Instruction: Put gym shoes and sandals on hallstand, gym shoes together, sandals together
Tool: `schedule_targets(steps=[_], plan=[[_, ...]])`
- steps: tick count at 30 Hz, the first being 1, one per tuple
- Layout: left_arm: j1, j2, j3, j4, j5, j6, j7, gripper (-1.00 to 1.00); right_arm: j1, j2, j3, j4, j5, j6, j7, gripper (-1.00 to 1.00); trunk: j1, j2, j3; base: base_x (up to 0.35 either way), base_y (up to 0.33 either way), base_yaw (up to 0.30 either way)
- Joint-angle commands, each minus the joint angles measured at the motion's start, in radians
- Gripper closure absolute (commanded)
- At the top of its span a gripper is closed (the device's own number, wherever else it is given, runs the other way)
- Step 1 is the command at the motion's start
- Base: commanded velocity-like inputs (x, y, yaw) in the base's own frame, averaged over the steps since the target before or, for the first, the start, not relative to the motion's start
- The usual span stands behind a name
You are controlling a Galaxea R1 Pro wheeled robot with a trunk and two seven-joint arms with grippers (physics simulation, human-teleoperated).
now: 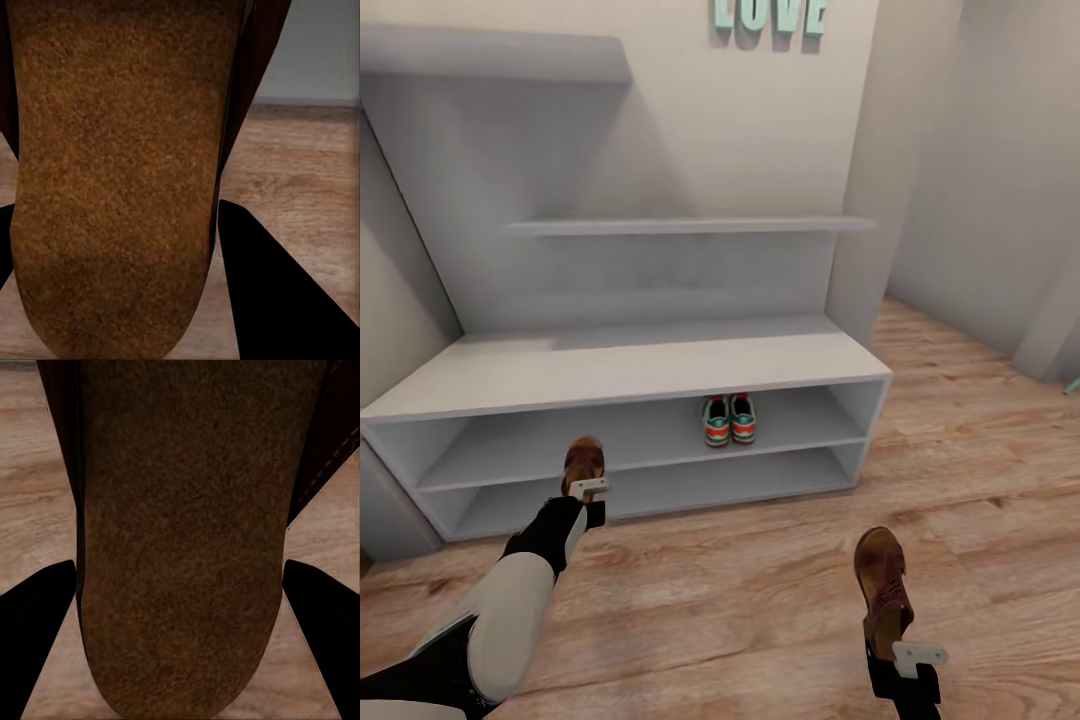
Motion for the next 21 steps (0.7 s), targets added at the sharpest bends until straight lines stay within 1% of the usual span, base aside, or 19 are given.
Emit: schedule_targets(steps=[1, 6, 13, 16, 21], plan=[[-0.001, -0.001, 0.004, -0.002, -0.004, 0.005, -0.001, 1.0, -0.001, 0.0, -0.005, 0.001, 0.011, -0.003, -0.005, 1.0, 0.0, 0.0, -0.001, 0.329, -0.08, 0.0], [-0.001, -0.001, 0.005, -0.002, -0.004, 0.005, -0.001, 1.0, -0.001, 0.0, -0.005, 0.001, 0.011, -0.003, -0.004, 1.0, 0.0, 0.0, -0.001, 0.302, -0.06, 0.0], [0.0, 0.0, 0.01, -0.004, -0.004, 0.004, -0.001, 1.0, -0.001, 0.0, -0.005, 0.001, 0.011, -0.003, -0.005, 1.0, 0.0, 0.0, -0.001, 0.115, 0.0, 0.0], [0.0, 0.0, 0.01, -0.004, -0.003, 0.004, -0.001, 1.0, -0.001, 0.0, -0.005, 0.001, 0.011, -0.003, -0.005, 1.0, 0.0, 0.0, -0.001, 0.256, 0.096, 0.0], [0.0, 0.001, 0.012, -0.004, -0.003, 0.005, -0.001, 1.0, -0.001, 0.0, -0.005, 0.001, 0.011, -0.003, -0.005, 1.0, 0.0, 0.0, -0.001, 0.277, 0.182, 0.0]])
